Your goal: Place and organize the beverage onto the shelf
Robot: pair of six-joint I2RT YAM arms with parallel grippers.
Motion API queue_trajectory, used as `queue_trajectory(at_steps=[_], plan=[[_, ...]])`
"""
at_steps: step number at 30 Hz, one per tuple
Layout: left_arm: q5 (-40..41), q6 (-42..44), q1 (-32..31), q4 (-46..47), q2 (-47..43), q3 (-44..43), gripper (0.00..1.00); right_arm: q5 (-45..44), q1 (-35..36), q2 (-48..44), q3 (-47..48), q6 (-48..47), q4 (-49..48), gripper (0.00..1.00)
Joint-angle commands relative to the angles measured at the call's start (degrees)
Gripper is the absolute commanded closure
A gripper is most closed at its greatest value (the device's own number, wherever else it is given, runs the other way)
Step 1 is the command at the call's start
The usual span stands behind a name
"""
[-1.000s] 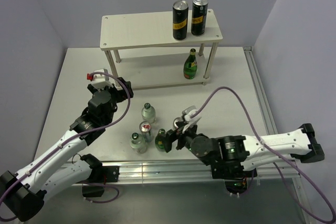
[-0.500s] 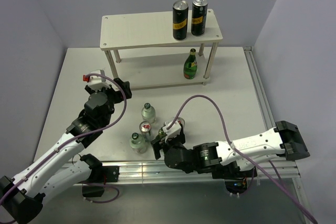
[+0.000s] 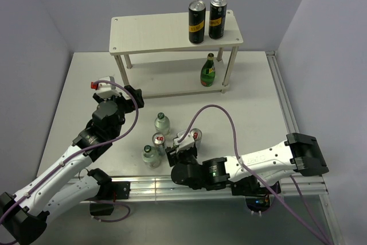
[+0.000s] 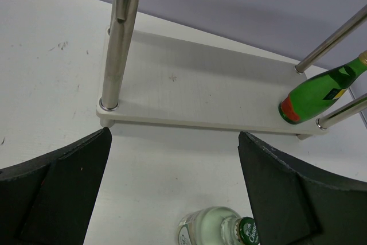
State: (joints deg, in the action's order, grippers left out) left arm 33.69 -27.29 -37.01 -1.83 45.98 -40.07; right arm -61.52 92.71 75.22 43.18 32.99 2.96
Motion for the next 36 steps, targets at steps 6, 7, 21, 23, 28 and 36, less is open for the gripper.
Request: queue_trajectory(at_steps=[6, 7, 21, 23, 28, 36], plan=[[-0.29, 0.04, -0.16, 0.77, -0.10, 0.44, 0.01, -2.38, -1.82, 0.89, 2.17, -1.88, -6.30, 0.59], [-0.21, 0.04, -0.25, 0.77, -0.18, 0.44, 0.01, -2.03, -2.09, 1.07, 2.17, -1.88, -6.21, 0.62], [1.02, 1.01, -0.16, 1.30, -0.98, 0.88, 0.01, 0.95, -5.33, -6.66, 12.97, -18.92, -10.78, 1.00], [1.03, 1.01, -0.16, 1.30, -1.24, 0.88, 0.01, 1.49, -6.83, -7.80, 14.91, -23.82, -12.62, 1.00], [1.11, 0.83, -0.16, 1.21, -2.12, 1.14, 0.01, 3.06, -13.76, -8.25, 18.69, -32.37, -19.92, 1.00], [1.64, 1.10, -0.25, 1.30, -1.77, 1.31, 0.01, 9.39, -26.51, -3.51, 26.43, -38.26, -25.63, 1.00]])
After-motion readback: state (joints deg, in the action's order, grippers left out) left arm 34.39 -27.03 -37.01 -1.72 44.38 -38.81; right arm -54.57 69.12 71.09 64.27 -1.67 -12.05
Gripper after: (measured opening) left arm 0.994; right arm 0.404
